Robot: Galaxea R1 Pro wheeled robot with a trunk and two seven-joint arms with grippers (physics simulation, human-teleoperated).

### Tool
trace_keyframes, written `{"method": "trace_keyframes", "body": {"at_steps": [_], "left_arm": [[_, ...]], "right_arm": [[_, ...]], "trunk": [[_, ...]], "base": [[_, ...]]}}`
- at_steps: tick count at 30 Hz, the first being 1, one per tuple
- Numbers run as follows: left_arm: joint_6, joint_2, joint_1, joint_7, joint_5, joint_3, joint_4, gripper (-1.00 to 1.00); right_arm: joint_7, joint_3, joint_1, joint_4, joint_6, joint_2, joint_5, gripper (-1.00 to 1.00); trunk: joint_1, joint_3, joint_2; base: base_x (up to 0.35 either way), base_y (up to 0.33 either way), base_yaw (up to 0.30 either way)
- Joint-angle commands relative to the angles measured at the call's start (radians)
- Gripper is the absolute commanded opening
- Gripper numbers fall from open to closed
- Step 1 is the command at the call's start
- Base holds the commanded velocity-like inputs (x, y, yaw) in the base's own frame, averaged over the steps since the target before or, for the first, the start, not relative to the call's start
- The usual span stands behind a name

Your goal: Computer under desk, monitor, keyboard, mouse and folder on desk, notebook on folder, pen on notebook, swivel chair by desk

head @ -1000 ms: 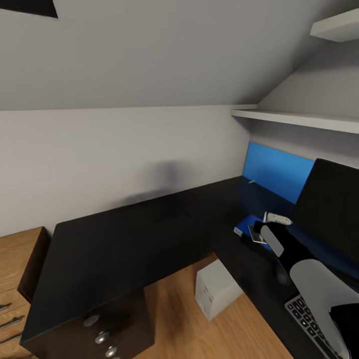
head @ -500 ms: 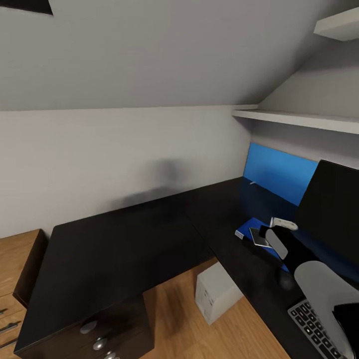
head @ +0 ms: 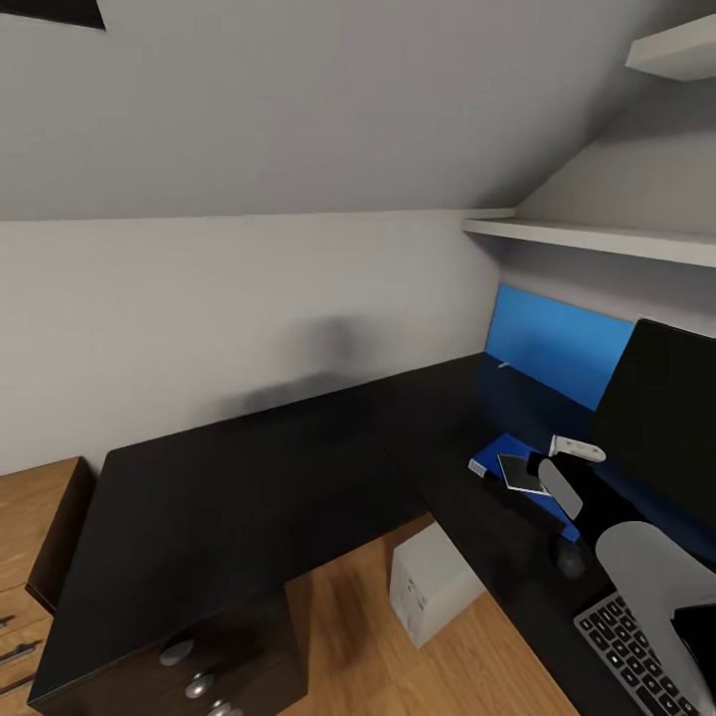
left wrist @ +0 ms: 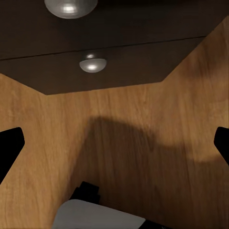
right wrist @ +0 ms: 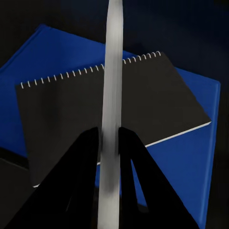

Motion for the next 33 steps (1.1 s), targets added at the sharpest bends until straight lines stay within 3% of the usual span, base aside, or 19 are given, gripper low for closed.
{"method": "trace_keyframes", "body": {"at_steps": [1, 16, 33], "left_arm": [[0.003, 0.001, -0.001, 0.009, 0.004, -0.005, -0.004, 1.00], [0.003, 0.000, -0.001, 0.009, 0.004, -0.005, -0.005, 1.00], [0.003, 0.000, -0.001, 0.007, 0.003, -0.006, 0.001, 1.00]], "right_arm": [[-0.006, 0.008, -0.001, -0.002, 0.003, -0.002, -0.009, -1.00], [-0.006, 0.009, -0.001, -0.001, 0.003, 0.000, 0.005, -1.00], [-0.006, 0.013, -0.001, -0.001, 0.003, 0.003, 0.005, -1.00]], "trunk": [[0.004, -0.004, -0.008], [0.061, -0.051, -0.113], [0.061, -0.051, -0.113]], "base": [[0.000, 0.000, 0.000], [0.000, 0.000, 0.000], [0.035, 0.000, 0.000]]}}
